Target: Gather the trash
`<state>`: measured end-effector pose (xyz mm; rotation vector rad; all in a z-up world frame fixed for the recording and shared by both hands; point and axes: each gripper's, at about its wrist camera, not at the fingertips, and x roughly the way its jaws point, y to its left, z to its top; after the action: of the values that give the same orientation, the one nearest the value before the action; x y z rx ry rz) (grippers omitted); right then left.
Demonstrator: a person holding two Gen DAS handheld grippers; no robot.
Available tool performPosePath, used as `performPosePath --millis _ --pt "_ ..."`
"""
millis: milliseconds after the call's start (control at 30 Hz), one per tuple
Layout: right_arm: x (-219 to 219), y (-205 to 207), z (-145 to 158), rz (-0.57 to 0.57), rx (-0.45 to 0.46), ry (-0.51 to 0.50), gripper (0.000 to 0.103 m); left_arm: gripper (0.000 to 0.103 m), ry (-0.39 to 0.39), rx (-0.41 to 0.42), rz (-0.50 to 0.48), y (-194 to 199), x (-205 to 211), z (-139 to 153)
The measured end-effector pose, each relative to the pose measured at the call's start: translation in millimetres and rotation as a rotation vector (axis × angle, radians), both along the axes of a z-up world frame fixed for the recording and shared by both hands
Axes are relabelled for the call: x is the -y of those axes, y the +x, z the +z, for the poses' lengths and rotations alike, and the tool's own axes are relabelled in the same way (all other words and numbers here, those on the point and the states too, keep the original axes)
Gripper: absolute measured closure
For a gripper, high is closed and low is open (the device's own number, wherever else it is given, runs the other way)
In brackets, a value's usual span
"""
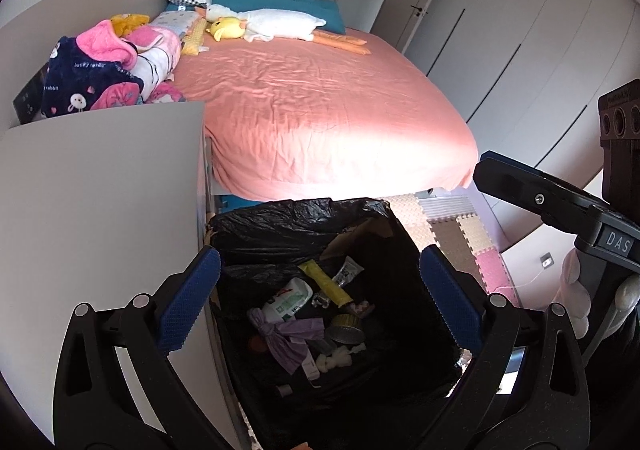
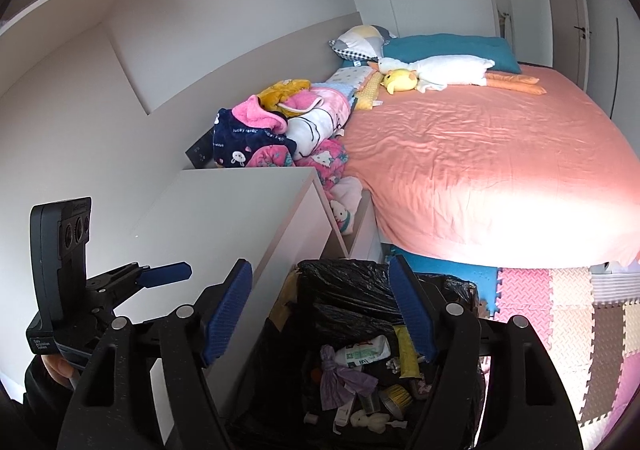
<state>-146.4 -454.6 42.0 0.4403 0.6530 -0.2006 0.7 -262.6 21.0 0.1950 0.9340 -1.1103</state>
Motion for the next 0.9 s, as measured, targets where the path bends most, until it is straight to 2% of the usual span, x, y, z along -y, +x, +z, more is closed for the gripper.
performPosePath --millis 900 --pt "-2.9 1.1 2.8 0.003 -0.002 -0.011 0.032 0.007 -0.009 0.008 0.001 -3.4 1.7 4.7"
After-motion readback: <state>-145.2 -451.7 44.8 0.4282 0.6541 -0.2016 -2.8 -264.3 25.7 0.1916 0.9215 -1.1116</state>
